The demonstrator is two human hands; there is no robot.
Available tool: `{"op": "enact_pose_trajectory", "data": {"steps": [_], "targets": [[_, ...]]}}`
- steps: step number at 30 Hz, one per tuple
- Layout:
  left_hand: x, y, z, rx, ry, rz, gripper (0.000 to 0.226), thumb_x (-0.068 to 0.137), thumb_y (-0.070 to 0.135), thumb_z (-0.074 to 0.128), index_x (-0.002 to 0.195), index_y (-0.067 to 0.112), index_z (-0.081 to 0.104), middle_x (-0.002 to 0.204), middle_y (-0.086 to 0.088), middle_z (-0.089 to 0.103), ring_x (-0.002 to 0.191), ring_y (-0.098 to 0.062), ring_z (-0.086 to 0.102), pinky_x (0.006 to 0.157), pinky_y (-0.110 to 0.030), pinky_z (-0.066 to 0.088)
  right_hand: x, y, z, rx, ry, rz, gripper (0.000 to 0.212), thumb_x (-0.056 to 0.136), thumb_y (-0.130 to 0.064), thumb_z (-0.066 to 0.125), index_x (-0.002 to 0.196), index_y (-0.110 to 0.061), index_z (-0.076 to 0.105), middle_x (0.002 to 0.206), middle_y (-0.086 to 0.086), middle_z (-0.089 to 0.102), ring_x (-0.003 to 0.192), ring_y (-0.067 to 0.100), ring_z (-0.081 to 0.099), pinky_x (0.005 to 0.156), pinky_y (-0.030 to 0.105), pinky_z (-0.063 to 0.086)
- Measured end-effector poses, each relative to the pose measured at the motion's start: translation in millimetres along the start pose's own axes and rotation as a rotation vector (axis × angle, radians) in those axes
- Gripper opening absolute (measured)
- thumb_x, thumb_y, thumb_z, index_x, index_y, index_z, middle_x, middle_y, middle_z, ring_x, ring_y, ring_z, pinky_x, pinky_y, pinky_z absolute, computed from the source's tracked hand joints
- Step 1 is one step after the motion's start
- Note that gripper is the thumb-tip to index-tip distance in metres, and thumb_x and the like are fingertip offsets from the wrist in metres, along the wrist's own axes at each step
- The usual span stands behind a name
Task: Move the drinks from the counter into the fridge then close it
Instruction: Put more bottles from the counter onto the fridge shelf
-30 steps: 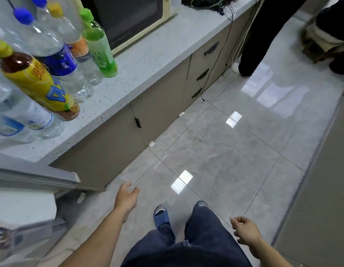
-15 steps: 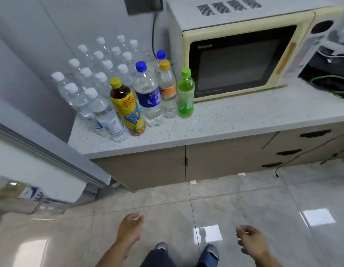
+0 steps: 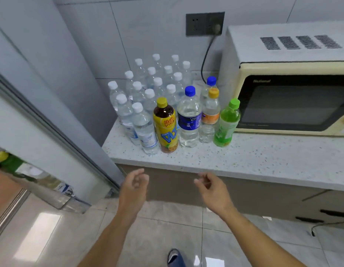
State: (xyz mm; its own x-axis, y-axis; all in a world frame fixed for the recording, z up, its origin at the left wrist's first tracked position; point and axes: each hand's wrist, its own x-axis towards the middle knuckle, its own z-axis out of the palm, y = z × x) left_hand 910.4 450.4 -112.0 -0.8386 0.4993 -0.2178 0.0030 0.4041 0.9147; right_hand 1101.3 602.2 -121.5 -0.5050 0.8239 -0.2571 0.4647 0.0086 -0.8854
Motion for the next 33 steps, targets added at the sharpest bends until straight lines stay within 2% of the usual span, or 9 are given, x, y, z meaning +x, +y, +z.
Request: {"op": "enact_pose_trajectory", "data": {"steps": [5, 9, 13, 15, 17, 19, 26, 29, 33], "targets": [[44, 69, 1, -0.099, 0.157, 0.223, 0.037, 0.087, 0.024, 0.070, 0.117, 0.041, 0.055, 0.104, 0.019, 0.062, 0.087, 0.007, 0.063, 0.067, -0.003, 0.046, 42, -100, 14, -0.063, 0.094, -0.469, 0.044, 0.087, -0.030, 0.073, 0.128, -0.026, 0.057, 0.117, -0.017, 0.056, 0.096, 0.004, 0.059, 0.076, 0.019, 0.051], [66, 103, 2, -0.060, 0.142, 0.384, 0.044, 0.088, 0.022, 0.070, 0.124, 0.038, 0.051, 0.111, 0.020, 0.059, 0.098, 0.000, 0.062, 0.073, -0.005, 0.047, 78, -158, 12, -0.003, 0.307, -0.699, 0.039, 0.089, -0.017, 0.070, 0.125, -0.018, 0.058, 0.109, -0.015, 0.053, 0.085, 0.014, 0.060, 0.073, 0.029, 0.055], [76, 132, 17, 0.101, 0.059, 0.496, 0.051, 0.089, 0.031, 0.069, 0.137, 0.032, 0.049, 0.127, 0.017, 0.053, 0.092, 0.007, 0.061, 0.071, -0.009, 0.046, 107, -170, -18, -0.005, 0.579, -0.623, 0.041, 0.089, -0.025, 0.070, 0.127, -0.017, 0.057, 0.115, -0.009, 0.053, 0.082, 0.013, 0.057, 0.072, 0.032, 0.054], [81, 149, 26, 0.165, 0.041, 0.513, 0.056, 0.090, 0.036, 0.067, 0.142, 0.031, 0.045, 0.135, 0.015, 0.049, 0.085, 0.004, 0.064, 0.079, -0.024, 0.054, 119, -168, -30, -0.078, 0.499, -0.511, 0.049, 0.089, -0.034, 0.071, 0.133, -0.019, 0.055, 0.120, -0.011, 0.053, 0.094, 0.011, 0.057, 0.083, 0.029, 0.053], [89, 165, 35, 0.242, 0.067, 0.529, 0.059, 0.091, 0.040, 0.065, 0.145, 0.026, 0.044, 0.142, 0.006, 0.050, 0.106, -0.012, 0.064, 0.096, -0.039, 0.051, 130, -169, -35, -0.167, 0.399, -0.461, 0.053, 0.088, -0.040, 0.071, 0.133, -0.018, 0.057, 0.123, -0.007, 0.058, 0.105, 0.013, 0.057, 0.091, 0.031, 0.050], [100, 177, 42, 0.339, 0.083, 0.524, 0.060, 0.091, 0.046, 0.062, 0.143, 0.021, 0.047, 0.142, 0.000, 0.053, 0.125, -0.021, 0.054, 0.101, -0.040, 0.046, 138, -174, -35, -0.240, 0.351, -0.462, 0.052, 0.086, -0.045, 0.072, 0.128, -0.017, 0.062, 0.121, -0.002, 0.065, 0.108, 0.015, 0.058, 0.092, 0.033, 0.049], [106, 188, 54, 0.466, 0.084, 0.540, 0.037, 0.090, 0.044, 0.066, 0.121, 0.023, 0.066, 0.103, -0.001, 0.071, 0.096, -0.025, 0.065, 0.075, -0.032, 0.048, 143, -177, -40, -0.324, 0.324, -0.459, 0.035, 0.084, -0.047, 0.073, 0.103, -0.017, 0.070, 0.099, 0.000, 0.068, 0.086, 0.020, 0.060, 0.075, 0.029, 0.044], [100, 183, 53, 0.381, 0.074, 0.544, 0.033, 0.087, 0.039, 0.071, 0.115, 0.023, 0.070, 0.073, 0.011, 0.058, 0.074, -0.017, 0.059, 0.068, -0.027, 0.041, 129, -165, -47, -0.305, 0.345, -0.531, 0.031, 0.083, -0.041, 0.075, 0.098, -0.015, 0.069, 0.087, -0.005, 0.058, 0.073, 0.016, 0.050, 0.068, 0.028, 0.039], [89, 176, 57, 0.312, 0.051, 0.550, 0.032, 0.086, 0.037, 0.073, 0.115, 0.024, 0.071, 0.062, 0.014, 0.053, 0.061, -0.002, 0.051, 0.062, -0.023, 0.042, 113, -152, -53, -0.298, 0.367, -0.567, 0.027, 0.083, -0.038, 0.077, 0.098, -0.015, 0.071, 0.084, -0.010, 0.055, 0.069, 0.010, 0.045, 0.062, 0.019, 0.031]]}}
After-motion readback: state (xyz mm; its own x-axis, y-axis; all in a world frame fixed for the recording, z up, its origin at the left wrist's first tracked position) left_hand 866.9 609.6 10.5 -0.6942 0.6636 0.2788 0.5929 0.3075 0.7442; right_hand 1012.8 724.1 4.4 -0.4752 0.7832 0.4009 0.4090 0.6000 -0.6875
